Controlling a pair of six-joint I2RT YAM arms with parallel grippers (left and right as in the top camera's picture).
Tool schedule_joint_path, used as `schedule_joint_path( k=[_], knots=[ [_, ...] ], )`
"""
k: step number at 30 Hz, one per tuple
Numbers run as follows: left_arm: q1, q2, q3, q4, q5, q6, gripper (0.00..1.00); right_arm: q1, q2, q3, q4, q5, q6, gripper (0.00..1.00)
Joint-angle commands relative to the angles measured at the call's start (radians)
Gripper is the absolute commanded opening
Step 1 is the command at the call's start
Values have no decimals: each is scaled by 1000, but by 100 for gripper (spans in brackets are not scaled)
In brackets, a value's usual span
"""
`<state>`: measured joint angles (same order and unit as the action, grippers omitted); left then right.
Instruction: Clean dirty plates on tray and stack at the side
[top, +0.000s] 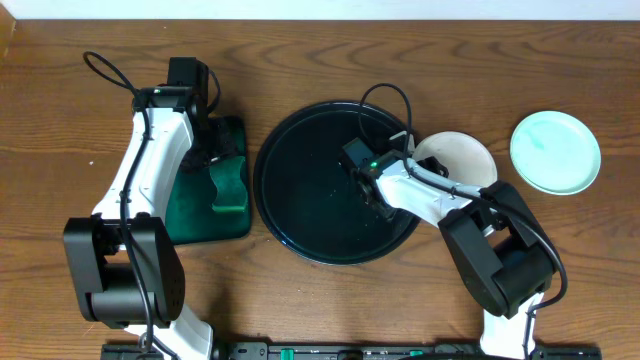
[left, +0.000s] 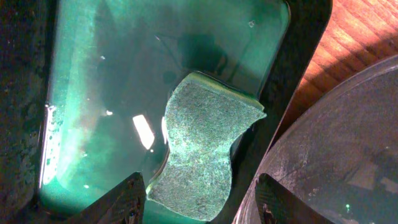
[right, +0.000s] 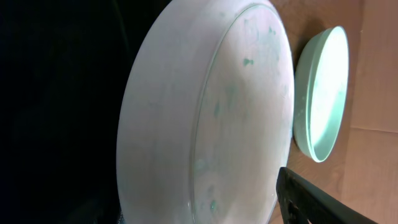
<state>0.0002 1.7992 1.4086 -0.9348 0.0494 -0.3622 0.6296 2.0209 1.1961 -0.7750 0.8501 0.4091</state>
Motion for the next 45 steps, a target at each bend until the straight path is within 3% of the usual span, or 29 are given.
schedule_joint_path(
  k=[1,5,9,13,17,21,45],
  knots=[
    [7,11,-11,-1,-5,5,58,-11,37,0,0,6,1,76],
    [7,11,-11,3,-5,5,58,-11,37,0,7,6,2,69],
    [7,11,-11,3,-5,6,58,-11,37,0,18,0,5,44],
    [7,11,-11,3,-5,6,58,-11,37,0,22,-3,5,34],
    [7,11,-11,3,-5,6,58,-6,37,0,23,-3,5,11],
    [7,11,-11,3,-5,6,58,-4,37,0,22,-2,5,2],
    [7,11,-11,6,-5,6,58,43,34,2,-45,111,88,1]
  ],
)
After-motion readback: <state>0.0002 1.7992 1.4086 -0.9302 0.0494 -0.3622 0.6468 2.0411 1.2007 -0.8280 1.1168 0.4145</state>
